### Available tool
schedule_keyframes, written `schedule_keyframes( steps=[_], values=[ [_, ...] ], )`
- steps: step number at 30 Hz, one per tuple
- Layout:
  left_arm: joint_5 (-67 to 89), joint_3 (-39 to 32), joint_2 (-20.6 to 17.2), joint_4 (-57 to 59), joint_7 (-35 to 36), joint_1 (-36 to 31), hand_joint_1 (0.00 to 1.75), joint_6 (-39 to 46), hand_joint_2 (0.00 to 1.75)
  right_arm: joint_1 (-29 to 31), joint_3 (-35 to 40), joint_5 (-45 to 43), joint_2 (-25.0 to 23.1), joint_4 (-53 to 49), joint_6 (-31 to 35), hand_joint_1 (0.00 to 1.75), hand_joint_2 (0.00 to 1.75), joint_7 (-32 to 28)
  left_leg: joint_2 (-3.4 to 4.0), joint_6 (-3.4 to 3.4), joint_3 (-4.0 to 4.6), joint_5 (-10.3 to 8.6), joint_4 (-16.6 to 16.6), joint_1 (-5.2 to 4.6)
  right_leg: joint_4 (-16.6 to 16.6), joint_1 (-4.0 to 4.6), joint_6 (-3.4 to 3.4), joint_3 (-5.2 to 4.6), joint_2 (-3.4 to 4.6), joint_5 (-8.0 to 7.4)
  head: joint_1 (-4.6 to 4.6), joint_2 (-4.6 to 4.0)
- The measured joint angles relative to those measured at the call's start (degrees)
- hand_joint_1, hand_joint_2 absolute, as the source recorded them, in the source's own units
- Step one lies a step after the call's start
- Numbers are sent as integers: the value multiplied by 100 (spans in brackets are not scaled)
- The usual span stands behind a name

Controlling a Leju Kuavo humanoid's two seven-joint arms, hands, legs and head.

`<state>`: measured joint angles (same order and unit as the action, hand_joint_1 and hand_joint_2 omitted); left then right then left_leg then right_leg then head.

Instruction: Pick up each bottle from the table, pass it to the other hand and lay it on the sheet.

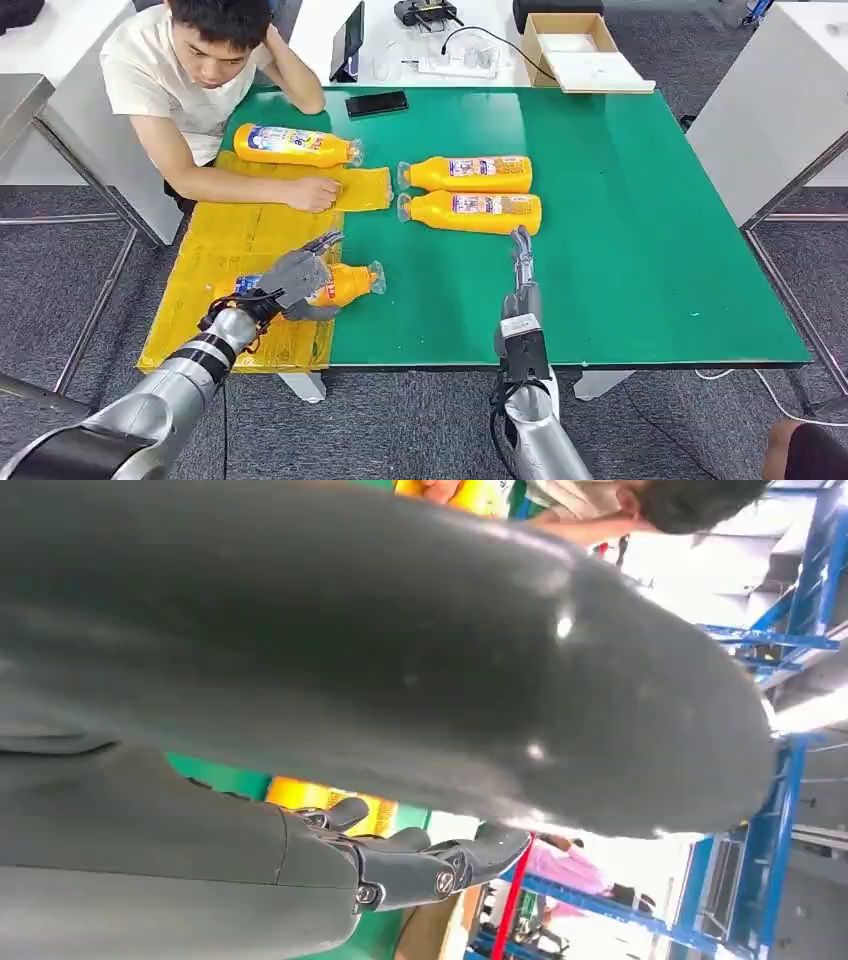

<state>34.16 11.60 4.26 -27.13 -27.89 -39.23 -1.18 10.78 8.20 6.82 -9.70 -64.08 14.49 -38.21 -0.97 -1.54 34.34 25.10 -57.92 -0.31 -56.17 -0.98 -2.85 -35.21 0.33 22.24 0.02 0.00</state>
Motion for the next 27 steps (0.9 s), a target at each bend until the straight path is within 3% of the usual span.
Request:
schedule_keyframes(
  steps=[12,15,20,27],
  values=[
    [-730,-288,-129,-378,57,289,0,-608,175,-1,0,-22,63,7,7,0,0,2,0,0,-1,-1,0,1,-1,1,0,0,0,0,2,0],
    [-791,-315,-133,-422,-106,333,0,-312,175,-3,0,-22,68,7,7,0,0,2,2,0,-1,0,0,1,-1,1,0,-1,0,0,2,0],
    [-1143,-505,-39,-1248,-592,660,0,1109,175,-19,0,15,70,7,35,0,0,2,-1,0,1,0,0,0,0,0,0,-3,-1,0,2,0],
    [-2018,-796,131,-2488,-933,1210,0,1001,175,-138,0,17,66,-26,120,0,0,0,2,0,3,1,0,0,2,1,0,-5,0,0,0,0]
  ],
)
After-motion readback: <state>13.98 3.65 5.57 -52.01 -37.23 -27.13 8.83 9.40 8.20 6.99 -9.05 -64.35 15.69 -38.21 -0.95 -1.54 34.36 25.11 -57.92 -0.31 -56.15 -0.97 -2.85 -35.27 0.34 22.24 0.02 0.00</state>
